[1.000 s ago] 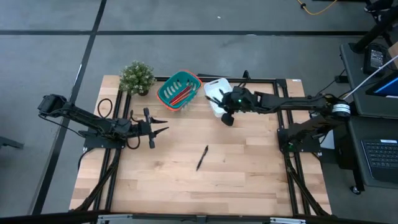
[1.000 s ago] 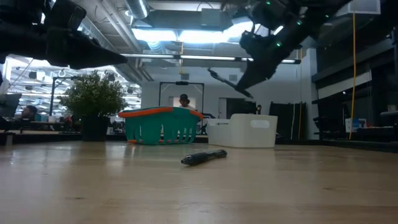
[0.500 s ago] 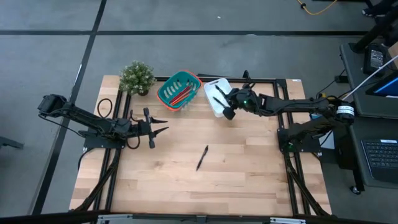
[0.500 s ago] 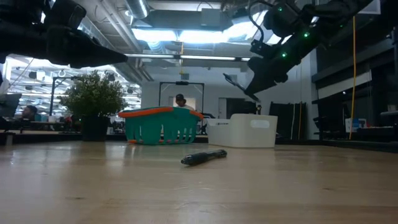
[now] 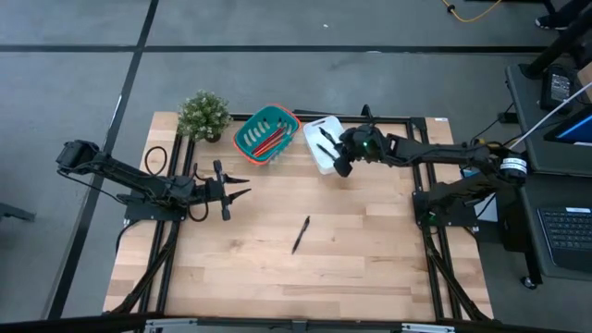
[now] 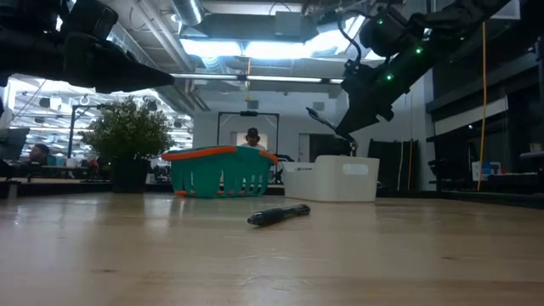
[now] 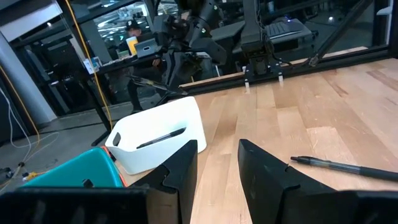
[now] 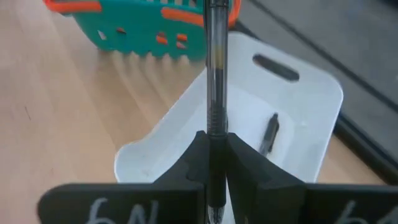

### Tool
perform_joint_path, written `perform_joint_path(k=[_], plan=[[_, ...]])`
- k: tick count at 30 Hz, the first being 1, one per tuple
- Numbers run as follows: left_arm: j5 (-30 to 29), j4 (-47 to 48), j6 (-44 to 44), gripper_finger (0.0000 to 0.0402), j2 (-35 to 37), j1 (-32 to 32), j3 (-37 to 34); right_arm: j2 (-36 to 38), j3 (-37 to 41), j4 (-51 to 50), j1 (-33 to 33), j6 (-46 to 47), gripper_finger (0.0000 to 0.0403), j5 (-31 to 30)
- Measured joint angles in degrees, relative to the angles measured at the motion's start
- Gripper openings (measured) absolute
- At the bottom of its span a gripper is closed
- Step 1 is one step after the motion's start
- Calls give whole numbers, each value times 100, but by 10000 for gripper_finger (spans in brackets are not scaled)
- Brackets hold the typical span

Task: Sort pens & pencils
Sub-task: Put the black pen into the white bin

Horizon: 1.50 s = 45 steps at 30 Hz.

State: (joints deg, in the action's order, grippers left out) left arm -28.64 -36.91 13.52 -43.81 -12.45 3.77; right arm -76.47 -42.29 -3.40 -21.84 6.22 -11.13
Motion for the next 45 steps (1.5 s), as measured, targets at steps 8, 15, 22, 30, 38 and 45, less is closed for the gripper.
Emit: perform_joint_path(k=[8, 15, 22, 30, 38, 45], plan=[[0, 0, -3, 110, 0, 0, 0, -274, -756, -1100, -443, -29, 31, 571], [0, 2, -31, 110, 0, 0, 0, -1244, -1605, -1979, -780, -357, 31, 939], [0, 48, -140, 110, 2, 0, 0, -2209, -2857, -3356, -984, -654, 31, 1052], [0, 53, -141, 110, 0, 0, 0, -3092, -3824, -4290, -1052, -825, 31, 1285], [0, 227, -141, 110, 0, 0, -2, -3435, -3947, -4443, -1067, -930, 31, 1288], [0, 245, -147, 110, 1, 0, -2, -3475, -3949, -4483, -1078, -791, 36, 1584]])
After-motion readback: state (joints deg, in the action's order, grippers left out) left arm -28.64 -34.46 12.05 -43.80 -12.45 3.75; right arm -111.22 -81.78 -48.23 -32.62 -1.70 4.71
